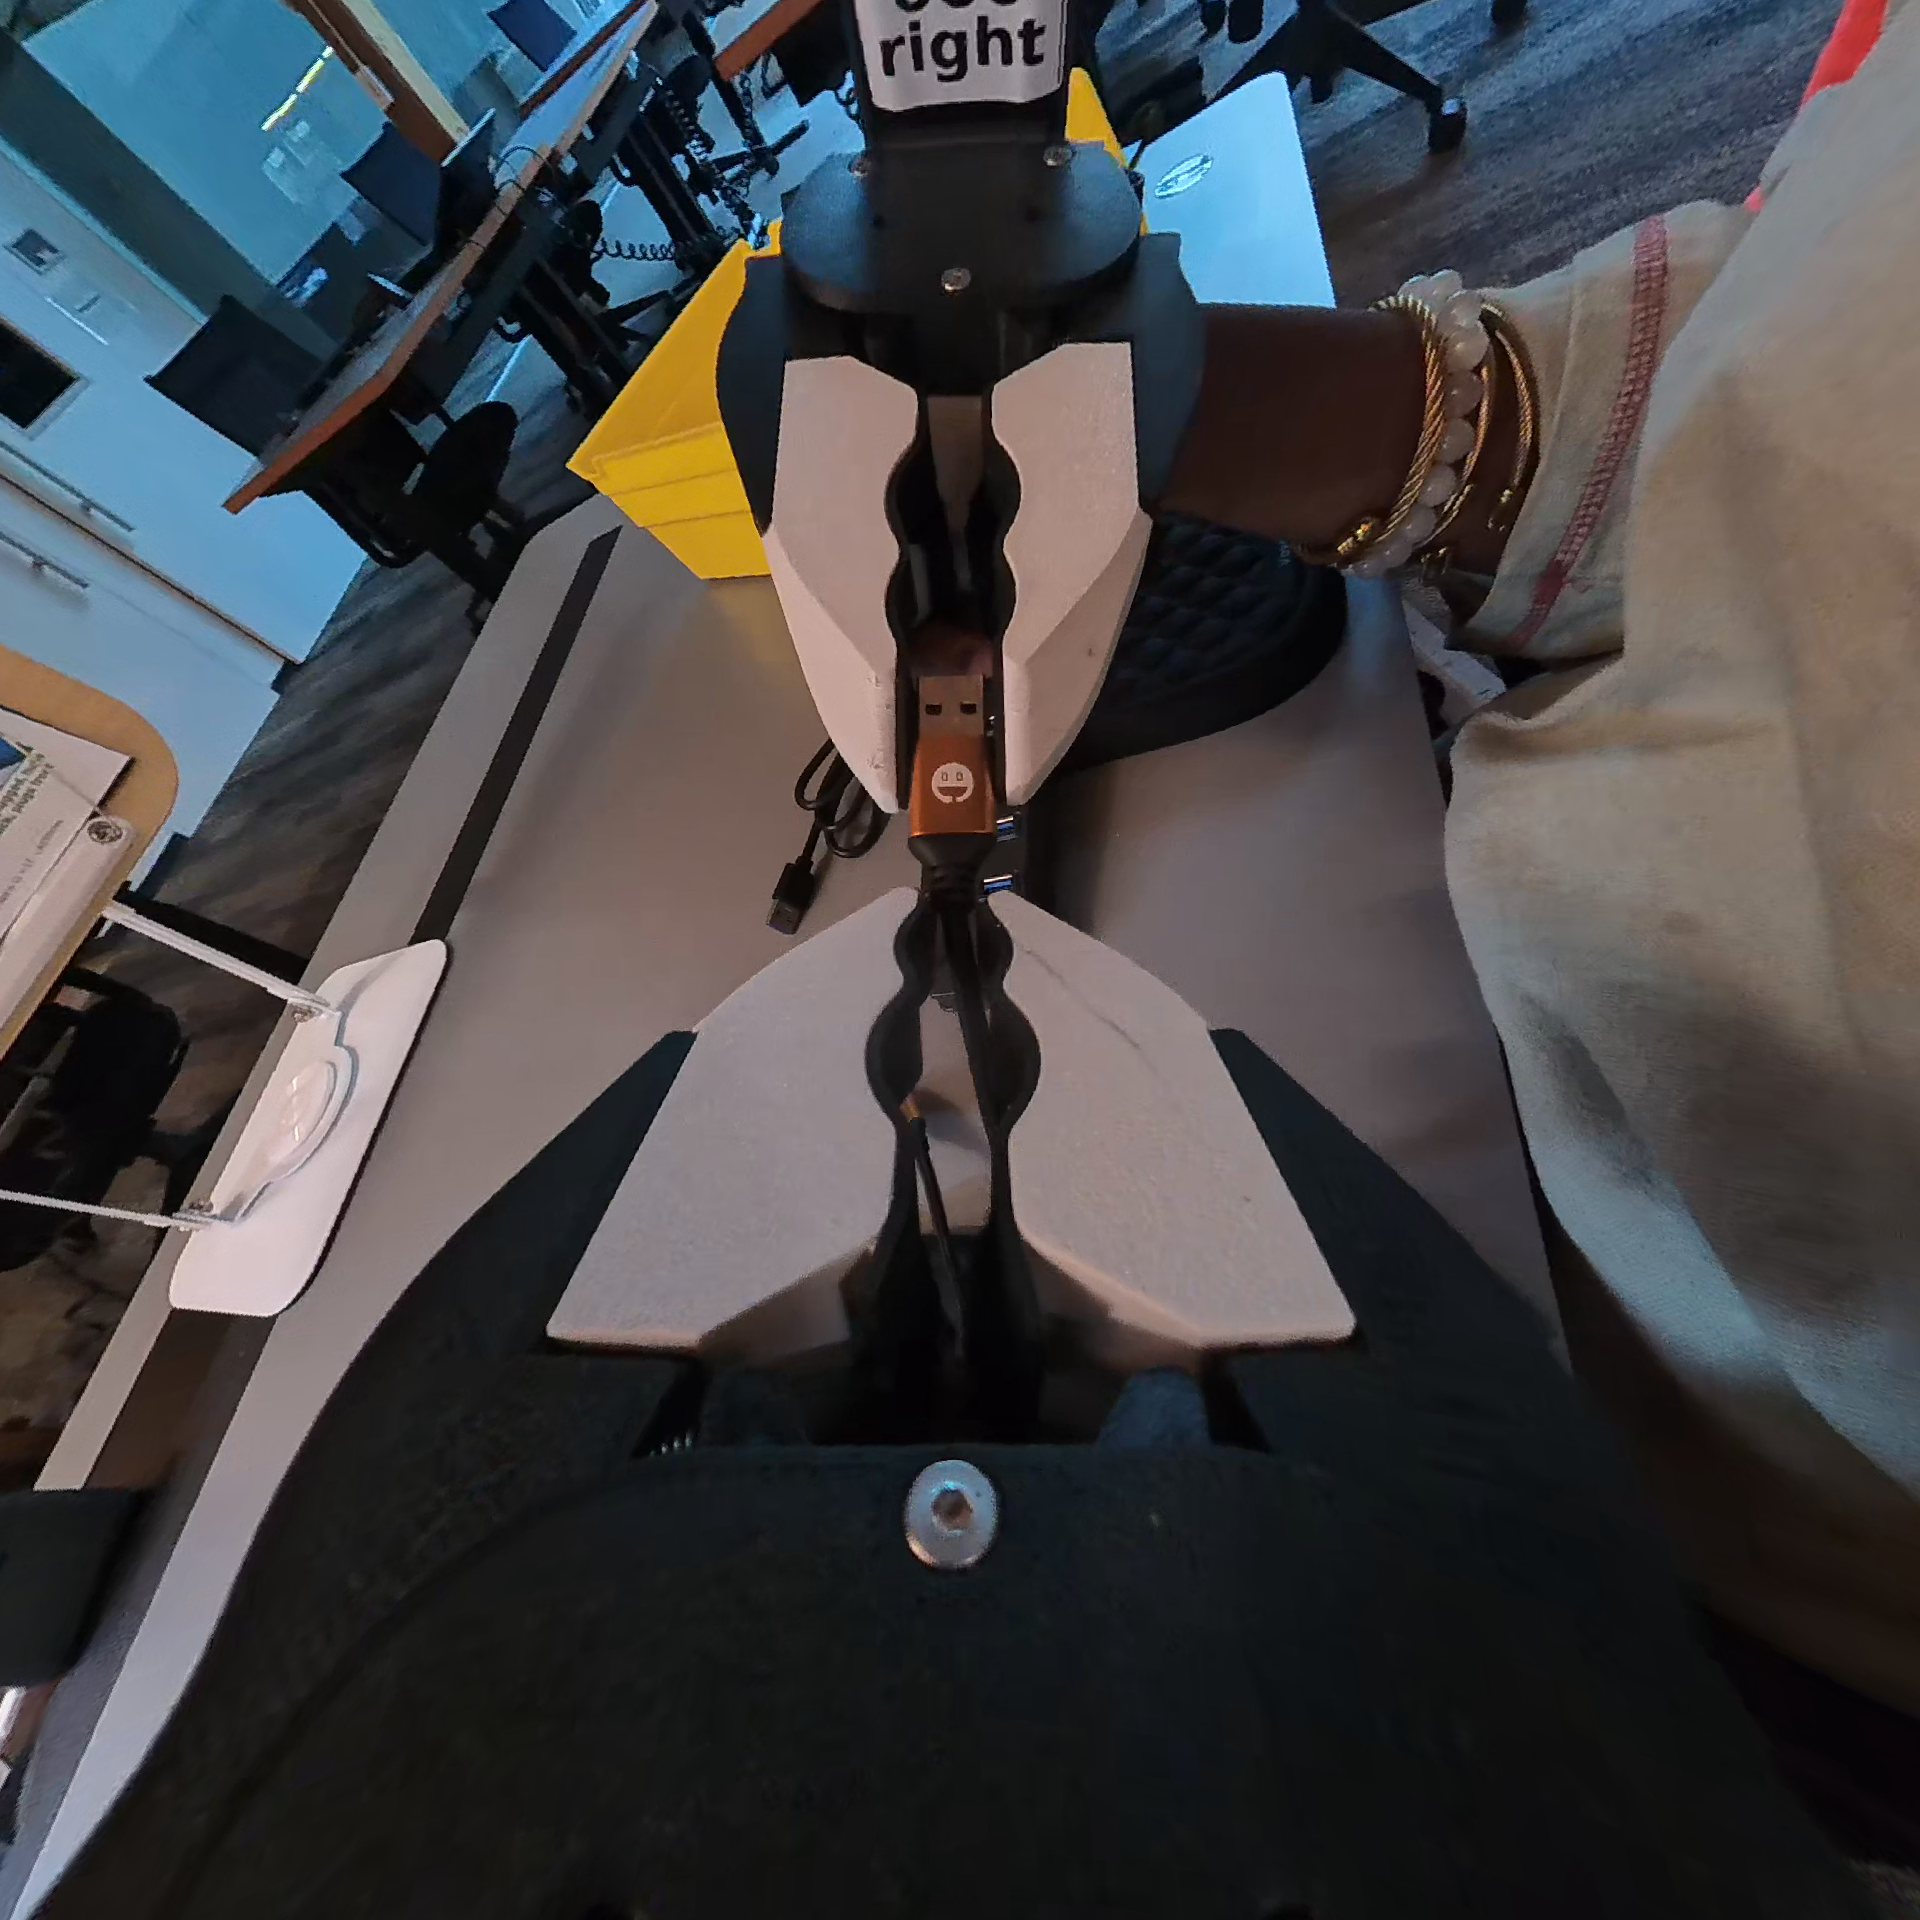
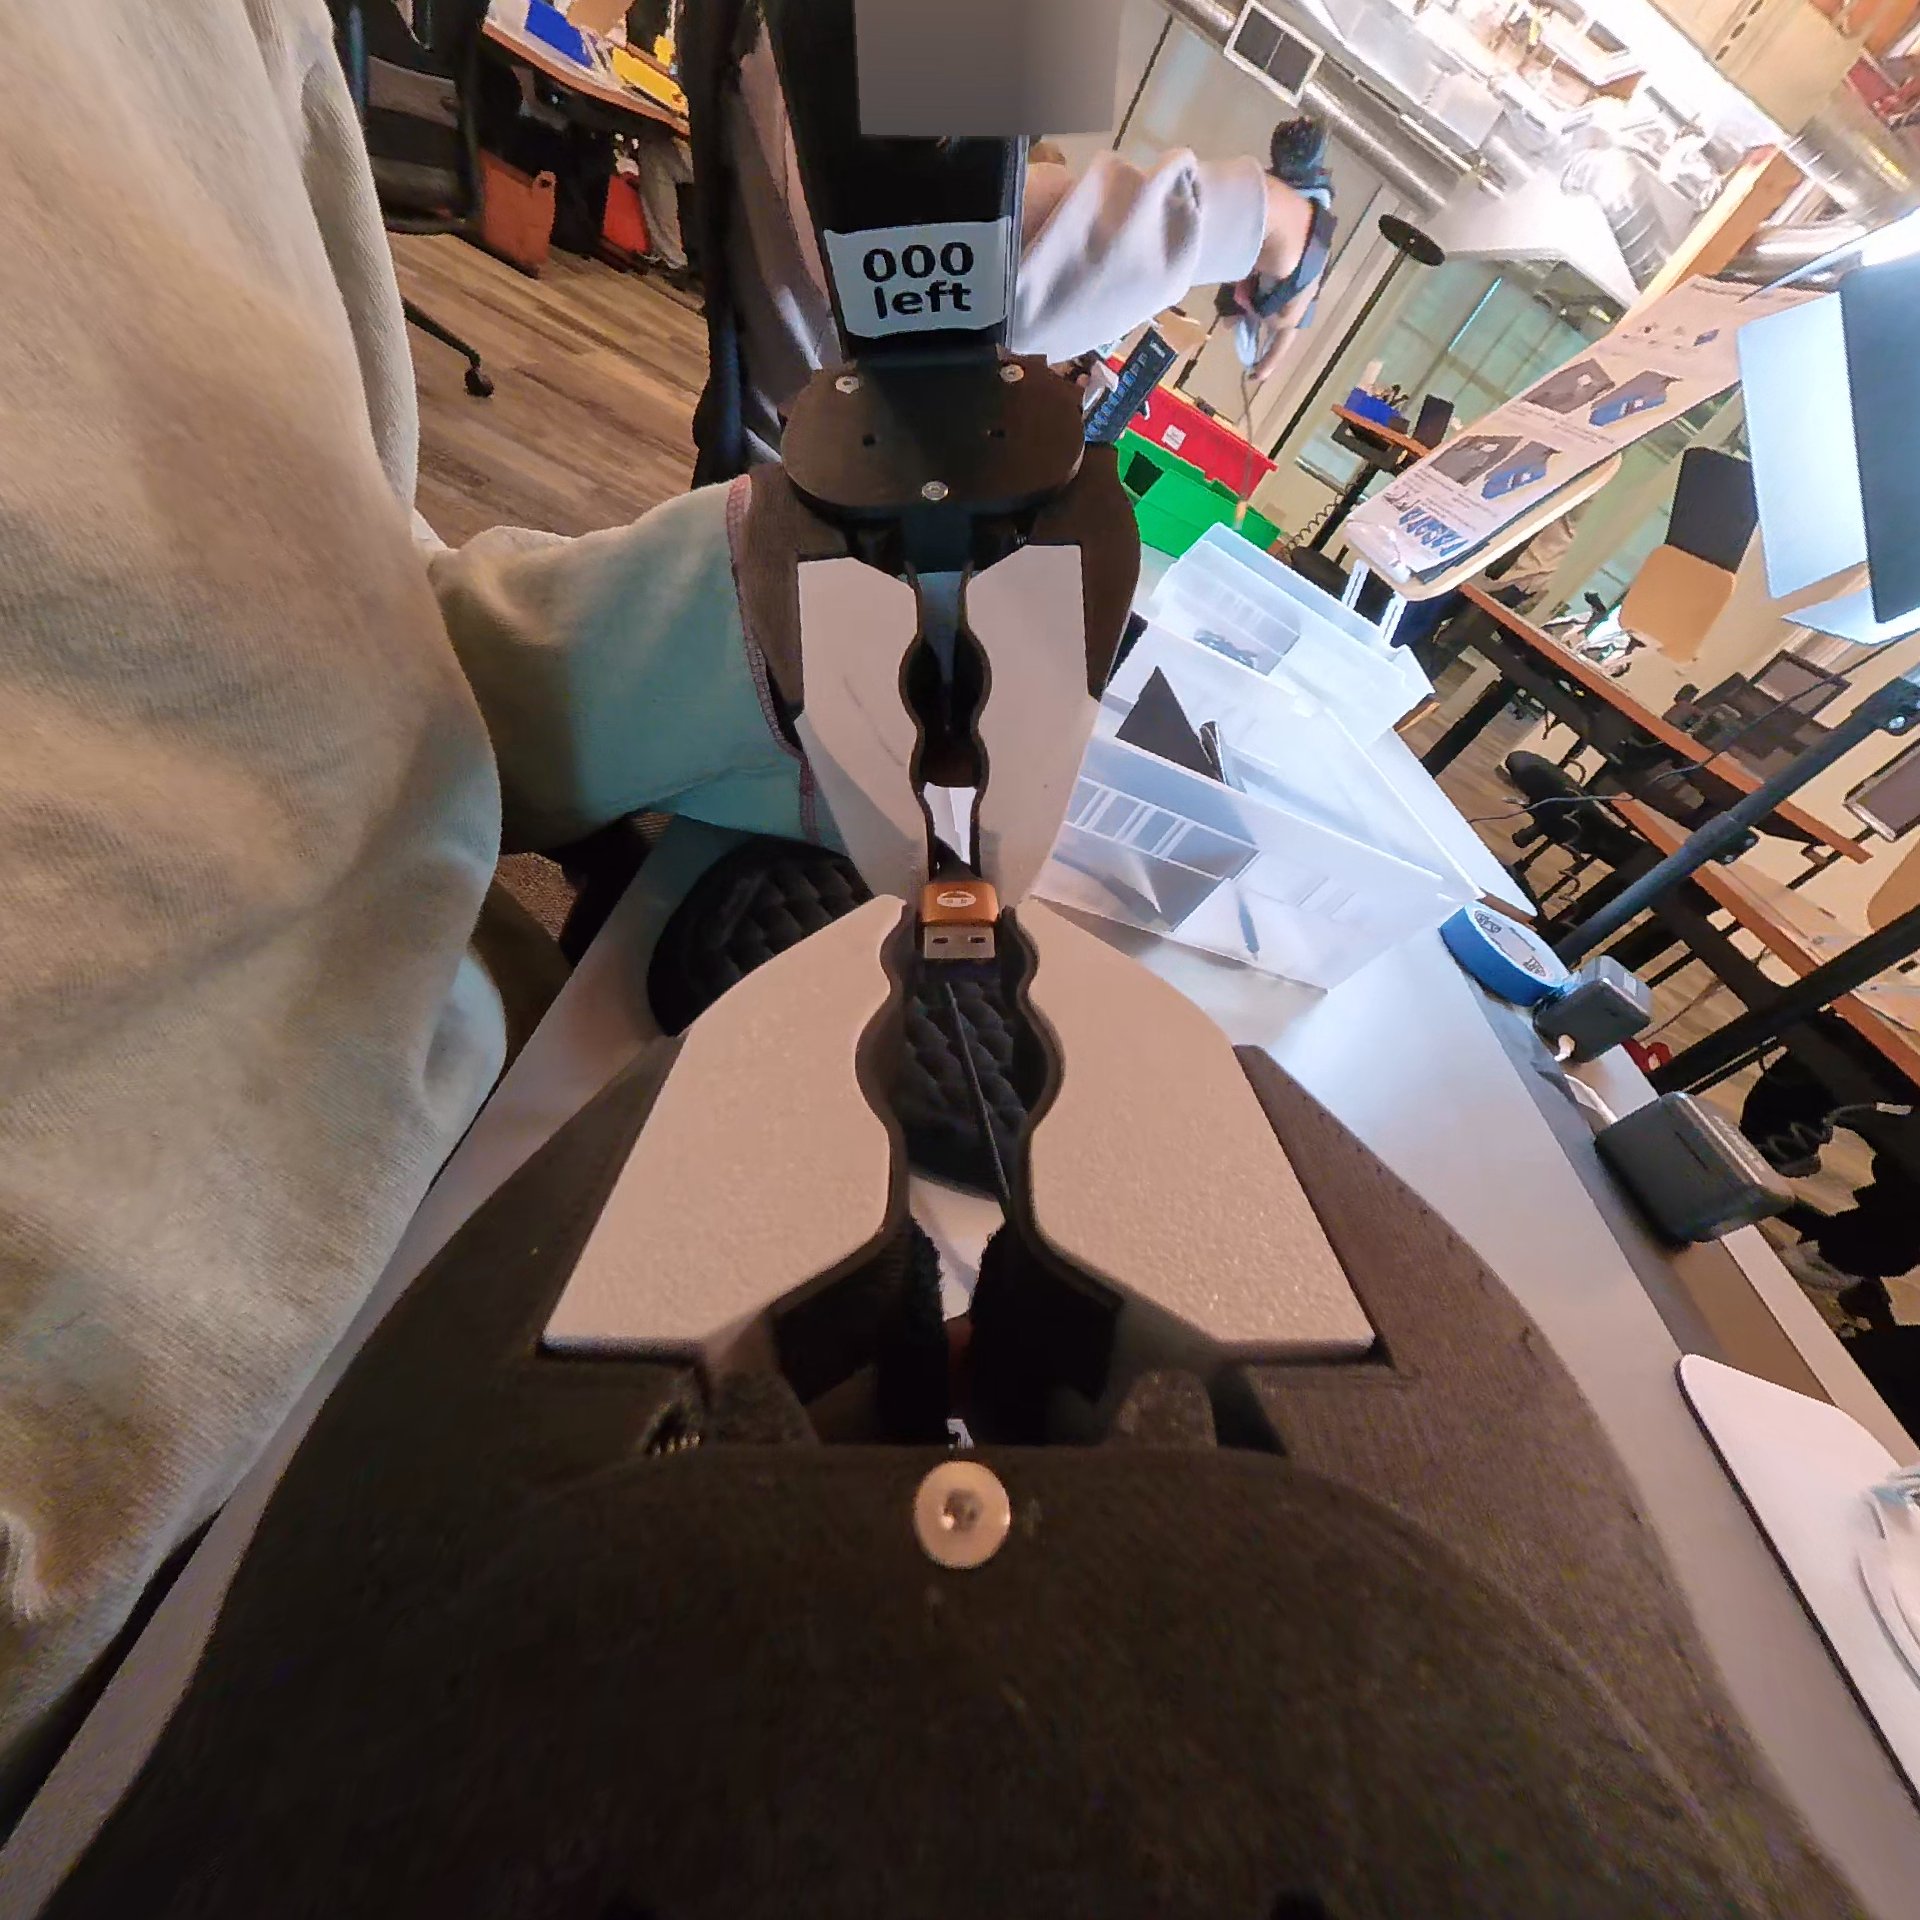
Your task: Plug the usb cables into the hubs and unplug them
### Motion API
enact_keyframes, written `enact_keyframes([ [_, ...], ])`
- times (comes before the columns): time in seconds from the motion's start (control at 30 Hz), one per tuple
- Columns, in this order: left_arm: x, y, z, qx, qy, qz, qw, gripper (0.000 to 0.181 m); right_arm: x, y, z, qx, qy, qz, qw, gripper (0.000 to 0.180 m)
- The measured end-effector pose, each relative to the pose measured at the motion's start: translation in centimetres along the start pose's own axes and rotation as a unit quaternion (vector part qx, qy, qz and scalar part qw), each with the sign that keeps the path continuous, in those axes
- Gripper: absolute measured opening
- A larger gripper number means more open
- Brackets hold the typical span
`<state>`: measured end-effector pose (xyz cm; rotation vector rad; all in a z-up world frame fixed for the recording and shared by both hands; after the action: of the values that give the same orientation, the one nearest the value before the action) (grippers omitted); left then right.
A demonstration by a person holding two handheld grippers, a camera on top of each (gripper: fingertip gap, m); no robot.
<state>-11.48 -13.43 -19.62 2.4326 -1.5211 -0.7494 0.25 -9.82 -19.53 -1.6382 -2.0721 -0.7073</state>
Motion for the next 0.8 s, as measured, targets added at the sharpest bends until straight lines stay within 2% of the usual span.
enact_keyframes([
  [0.27,0.0,-0.2,0.2,-0.019,0.005,0.001,1.0,0.007,0.0,0.0,0.4,-0.024,-0.003,-0.008,1.0,0.015],
  [0.47,-0.4,-0.2,0.4,-0.028,0.021,-0.012,0.999,0.007,0.1,0.1,0.7,-0.05,-0.001,0.024,0.998,0.016],
  [0.67,-0.9,0.2,0.8,-0.042,0.023,-0.03,0.998,0.006,-0.4,2.5,2.0,-0.137,-0.052,0.041,0.988,0.026],
  [0.8,-1.1,0.4,1.2,-0.049,0.03,-0.035,0.998,0.006,-1.5,6.0,3.6,-0.239,-0.116,0.022,0.964,0.04],
])
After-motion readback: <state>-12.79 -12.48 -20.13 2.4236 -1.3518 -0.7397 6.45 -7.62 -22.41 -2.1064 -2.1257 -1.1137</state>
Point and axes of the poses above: each gripper's, where its closed fingertips meet, y back along the fingers, z out of its underside, x = y × z across the jaws, the point moved 7 cm from there along y, back along the fingers, and after that the axes turned 11 degrees about y, right-handed, at the moved point
